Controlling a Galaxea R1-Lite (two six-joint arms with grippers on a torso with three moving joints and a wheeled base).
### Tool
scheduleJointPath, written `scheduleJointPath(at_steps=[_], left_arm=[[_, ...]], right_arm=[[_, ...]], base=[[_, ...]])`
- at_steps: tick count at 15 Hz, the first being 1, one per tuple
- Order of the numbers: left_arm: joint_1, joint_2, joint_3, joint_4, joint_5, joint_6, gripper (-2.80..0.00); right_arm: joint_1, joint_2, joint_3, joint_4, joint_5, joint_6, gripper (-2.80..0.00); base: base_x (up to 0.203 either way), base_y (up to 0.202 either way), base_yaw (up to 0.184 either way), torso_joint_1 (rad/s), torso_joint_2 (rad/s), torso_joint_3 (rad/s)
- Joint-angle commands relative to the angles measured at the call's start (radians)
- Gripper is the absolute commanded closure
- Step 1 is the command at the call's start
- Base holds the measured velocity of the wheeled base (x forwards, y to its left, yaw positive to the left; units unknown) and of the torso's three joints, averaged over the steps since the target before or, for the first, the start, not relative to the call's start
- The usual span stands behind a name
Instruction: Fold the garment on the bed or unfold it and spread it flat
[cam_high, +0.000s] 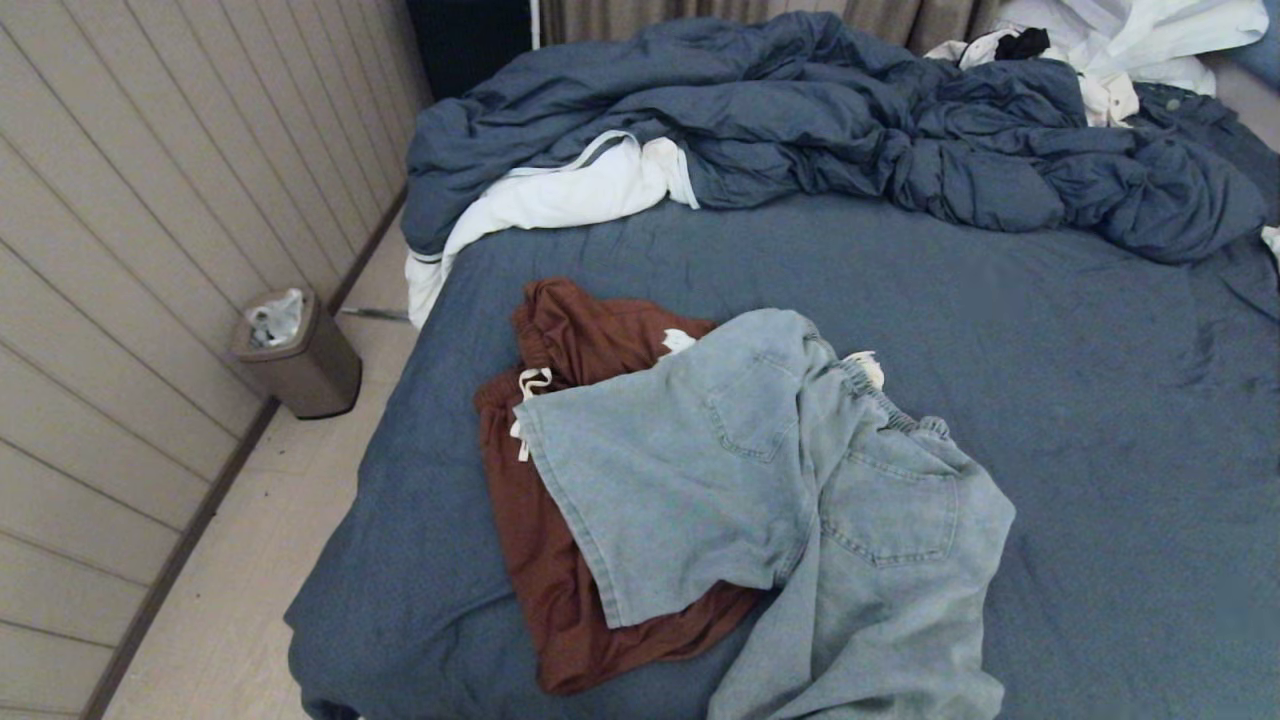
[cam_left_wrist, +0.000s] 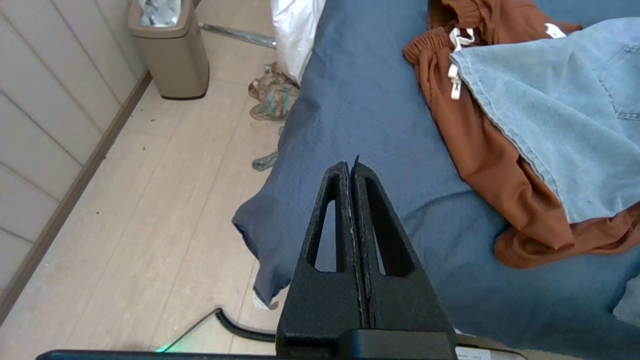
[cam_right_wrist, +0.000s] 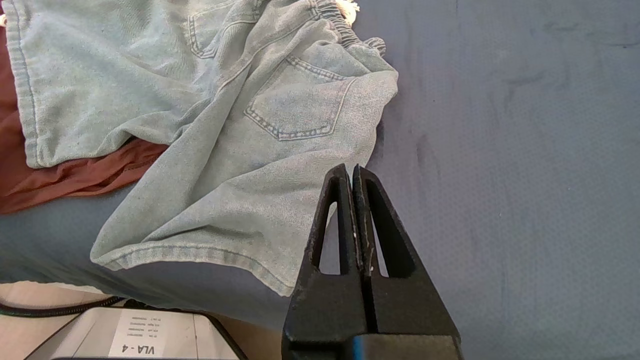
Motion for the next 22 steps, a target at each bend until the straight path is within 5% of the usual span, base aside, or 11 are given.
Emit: scheduleJointPath(at_steps=[1, 22], left_arm=[[0.0, 0.0, 0.0, 0.0, 0.0, -0.001, 0.0], [0.0, 0.001, 0.0, 0.0, 0.0, -0.001, 0.0]], right_arm=[[0.0, 0.0, 0.0, 0.0, 0.0, 0.0, 0.0], [0.0, 0.0, 0.0, 0.0, 0.0, 0.0, 0.0]], base=[[0.0, 0.0, 0.0, 0.0, 0.0, 0.0], [0.0, 0.0, 0.0, 0.0, 0.0, 0.0]])
